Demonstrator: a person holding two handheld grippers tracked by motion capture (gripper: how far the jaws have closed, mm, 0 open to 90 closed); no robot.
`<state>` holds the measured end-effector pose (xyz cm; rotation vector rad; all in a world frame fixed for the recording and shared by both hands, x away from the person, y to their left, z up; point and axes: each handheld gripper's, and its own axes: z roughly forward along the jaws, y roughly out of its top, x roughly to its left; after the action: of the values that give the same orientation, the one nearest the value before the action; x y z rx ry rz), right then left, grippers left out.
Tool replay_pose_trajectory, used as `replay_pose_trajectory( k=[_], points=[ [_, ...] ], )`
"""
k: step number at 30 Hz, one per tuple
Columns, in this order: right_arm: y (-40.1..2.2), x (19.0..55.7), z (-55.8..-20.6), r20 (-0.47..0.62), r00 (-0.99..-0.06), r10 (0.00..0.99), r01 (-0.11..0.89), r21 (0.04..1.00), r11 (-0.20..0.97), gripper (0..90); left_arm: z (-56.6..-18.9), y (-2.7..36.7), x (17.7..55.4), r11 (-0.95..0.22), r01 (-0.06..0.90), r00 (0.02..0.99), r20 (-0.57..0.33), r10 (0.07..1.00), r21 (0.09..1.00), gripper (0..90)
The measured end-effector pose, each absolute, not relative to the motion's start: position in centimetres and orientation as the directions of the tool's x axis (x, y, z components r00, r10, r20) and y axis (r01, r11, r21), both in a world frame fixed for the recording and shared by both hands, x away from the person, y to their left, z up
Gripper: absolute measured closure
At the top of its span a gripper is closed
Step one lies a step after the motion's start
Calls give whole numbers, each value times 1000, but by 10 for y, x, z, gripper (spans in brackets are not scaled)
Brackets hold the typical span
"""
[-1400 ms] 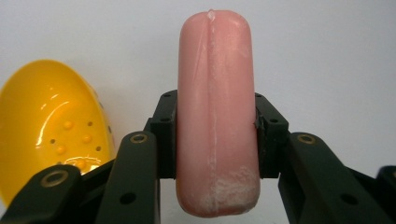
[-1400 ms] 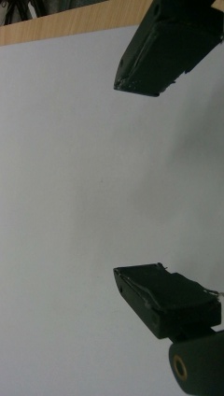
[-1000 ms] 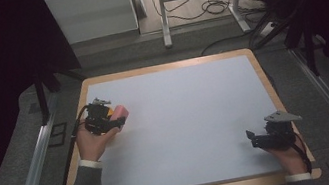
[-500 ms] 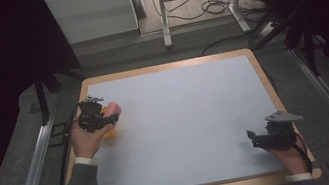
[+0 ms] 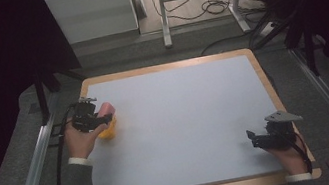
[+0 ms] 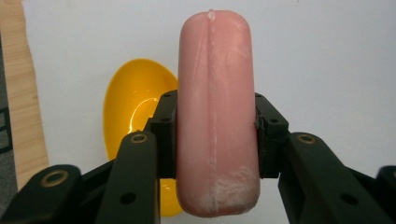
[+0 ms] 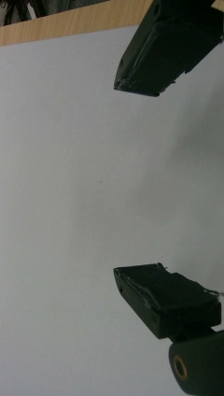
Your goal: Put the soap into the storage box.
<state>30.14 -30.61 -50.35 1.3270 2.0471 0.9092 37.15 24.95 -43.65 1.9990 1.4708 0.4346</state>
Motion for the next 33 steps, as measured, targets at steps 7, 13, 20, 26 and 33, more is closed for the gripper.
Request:
replay_pose_trajectory(
  k=[7, 13, 20, 26, 33],
  points=[
    [-306, 301, -503, -74, -375, 924, 565, 772, 291, 90, -439, 257, 376, -184, 746, 305, -83, 949, 640, 603],
    [-306, 301, -503, -74, -374, 925, 566, 772, 290, 90, -446, 263, 380, -163, 761, 282, -95, 955, 629, 603],
    [-305, 302, -504, -76, -378, 923, 568, 768, 295, 90, -459, 266, 387, -145, 779, 253, -94, 963, 610, 603],
    [-306, 301, -504, -76, -374, 925, 568, 769, 293, 90, -472, 266, 394, -134, 798, 237, -101, 966, 587, 603],
    [-306, 302, -505, -76, -376, 923, 572, 765, 296, 89, -479, 266, 397, -132, 808, 229, -100, 968, 575, 603]
  ],
)
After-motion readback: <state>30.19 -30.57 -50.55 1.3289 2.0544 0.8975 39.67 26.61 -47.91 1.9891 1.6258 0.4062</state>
